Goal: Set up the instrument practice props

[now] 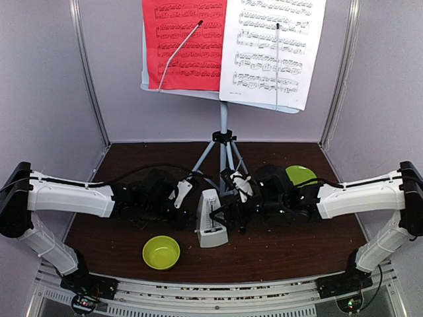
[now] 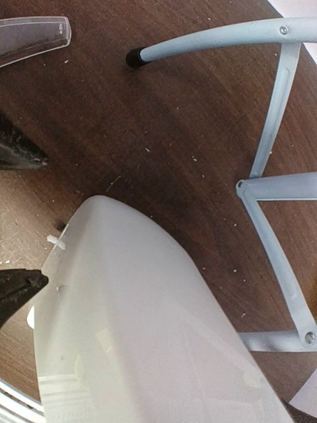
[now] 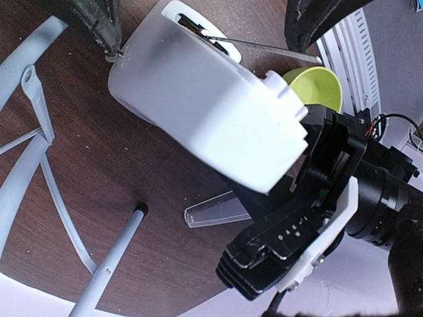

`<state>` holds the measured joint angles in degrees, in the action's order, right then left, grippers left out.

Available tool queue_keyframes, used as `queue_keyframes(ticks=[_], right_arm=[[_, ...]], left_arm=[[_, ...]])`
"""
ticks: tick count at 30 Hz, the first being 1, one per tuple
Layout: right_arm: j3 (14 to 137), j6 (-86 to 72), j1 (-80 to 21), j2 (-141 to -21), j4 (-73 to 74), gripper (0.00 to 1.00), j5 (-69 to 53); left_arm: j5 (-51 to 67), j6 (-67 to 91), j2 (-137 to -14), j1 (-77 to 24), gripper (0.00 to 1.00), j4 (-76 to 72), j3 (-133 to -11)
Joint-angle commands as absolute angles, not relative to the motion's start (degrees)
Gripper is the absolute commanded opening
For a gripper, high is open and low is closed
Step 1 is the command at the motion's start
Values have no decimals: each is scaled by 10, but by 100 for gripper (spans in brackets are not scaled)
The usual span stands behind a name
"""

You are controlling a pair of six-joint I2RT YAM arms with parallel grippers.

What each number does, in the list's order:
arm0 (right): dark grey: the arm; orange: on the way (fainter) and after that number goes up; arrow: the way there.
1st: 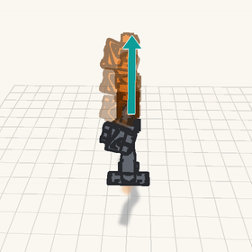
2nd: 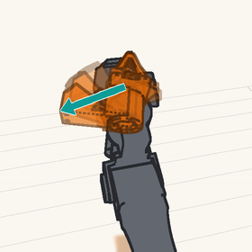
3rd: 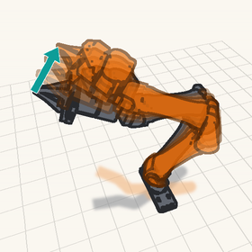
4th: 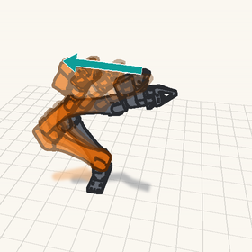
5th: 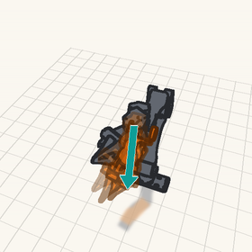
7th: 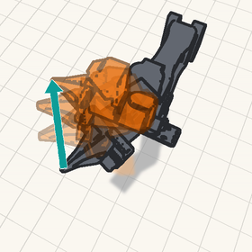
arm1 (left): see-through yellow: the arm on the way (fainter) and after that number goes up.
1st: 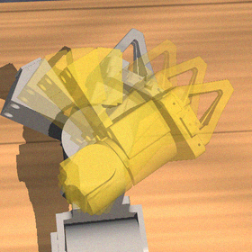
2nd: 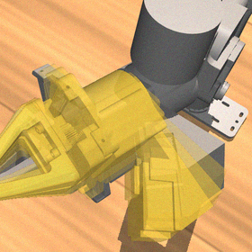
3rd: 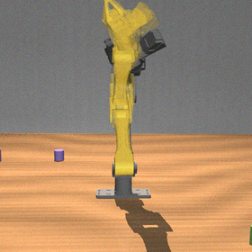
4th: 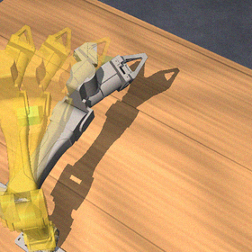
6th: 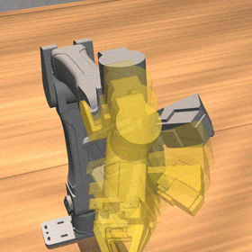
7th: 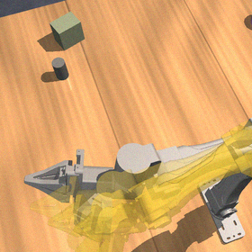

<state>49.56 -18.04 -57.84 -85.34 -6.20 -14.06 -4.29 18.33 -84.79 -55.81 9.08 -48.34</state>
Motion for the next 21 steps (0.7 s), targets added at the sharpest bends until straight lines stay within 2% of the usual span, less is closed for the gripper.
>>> queue_keyframes(ticks=[1,10,21], right_arm=[[525,-175,-582,-838,-47,86,-112],[559,-161,-587,-835,16,82,-45],[502,-162,-555,-768,91,78,37]], left_arm=[[-54,186,-833,-554,55,71,-490],[-64,192,-827,-554,58,71,-488],[-86,194,-799,-540,58,80,-477]])
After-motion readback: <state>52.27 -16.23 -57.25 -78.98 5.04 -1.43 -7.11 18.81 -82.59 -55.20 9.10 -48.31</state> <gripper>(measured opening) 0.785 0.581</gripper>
